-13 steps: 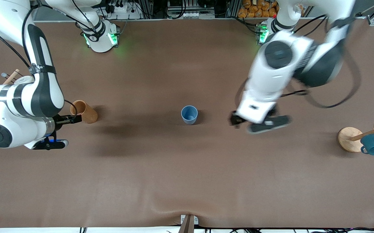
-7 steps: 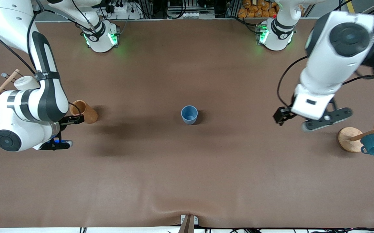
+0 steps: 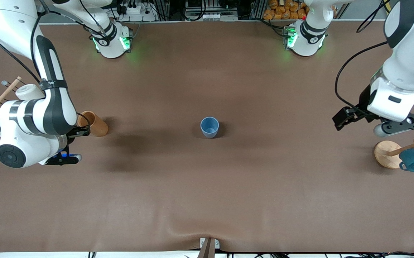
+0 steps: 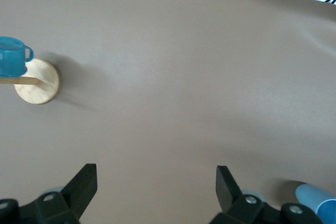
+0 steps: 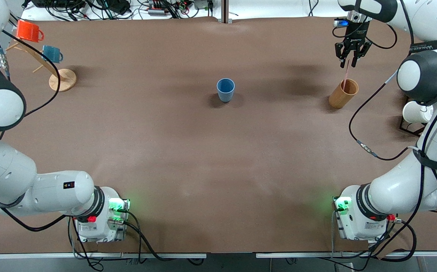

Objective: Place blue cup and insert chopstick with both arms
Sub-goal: 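Grasp the pink chopstick while the left gripper returns to rest, then lift the pink chopstick with the right gripper over the blue cup, then lower the chopstick into the blue cup and open the right gripper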

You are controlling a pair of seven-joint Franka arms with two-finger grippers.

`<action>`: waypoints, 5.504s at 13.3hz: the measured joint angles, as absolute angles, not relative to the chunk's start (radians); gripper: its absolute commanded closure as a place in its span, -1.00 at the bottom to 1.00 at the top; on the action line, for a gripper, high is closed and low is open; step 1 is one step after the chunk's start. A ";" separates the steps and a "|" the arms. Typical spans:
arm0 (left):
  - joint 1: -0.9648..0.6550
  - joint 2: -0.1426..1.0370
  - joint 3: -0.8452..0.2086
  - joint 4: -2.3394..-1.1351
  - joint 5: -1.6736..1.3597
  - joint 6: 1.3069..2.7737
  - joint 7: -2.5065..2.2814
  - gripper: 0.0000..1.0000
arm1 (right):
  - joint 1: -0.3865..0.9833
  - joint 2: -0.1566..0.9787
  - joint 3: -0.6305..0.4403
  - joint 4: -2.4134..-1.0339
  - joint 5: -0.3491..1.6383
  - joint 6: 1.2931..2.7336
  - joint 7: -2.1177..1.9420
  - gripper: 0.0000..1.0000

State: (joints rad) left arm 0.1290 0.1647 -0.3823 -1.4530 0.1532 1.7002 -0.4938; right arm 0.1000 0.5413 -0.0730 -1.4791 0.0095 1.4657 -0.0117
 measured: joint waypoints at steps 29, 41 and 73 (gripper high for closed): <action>-0.051 -0.036 0.007 -1.595 0.020 1.580 -0.079 -1.00 | 0.257 0.343 0.120 -1.194 0.058 1.414 -0.014 1.00; -0.051 -0.049 -0.025 -1.620 0.025 1.589 -0.079 -1.00 | 0.554 0.476 0.124 -1.218 0.084 1.802 0.059 1.00; -0.045 -0.043 -0.025 -1.625 0.025 1.626 -0.079 -1.00 | 0.668 0.553 0.106 -1.278 0.025 1.847 0.185 -1.00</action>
State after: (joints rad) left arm -0.0449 -0.0427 -0.0251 -1.6248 0.0246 1.6256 -0.0786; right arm 0.6679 0.5534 0.1065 -1.2783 0.0248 1.8472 0.1853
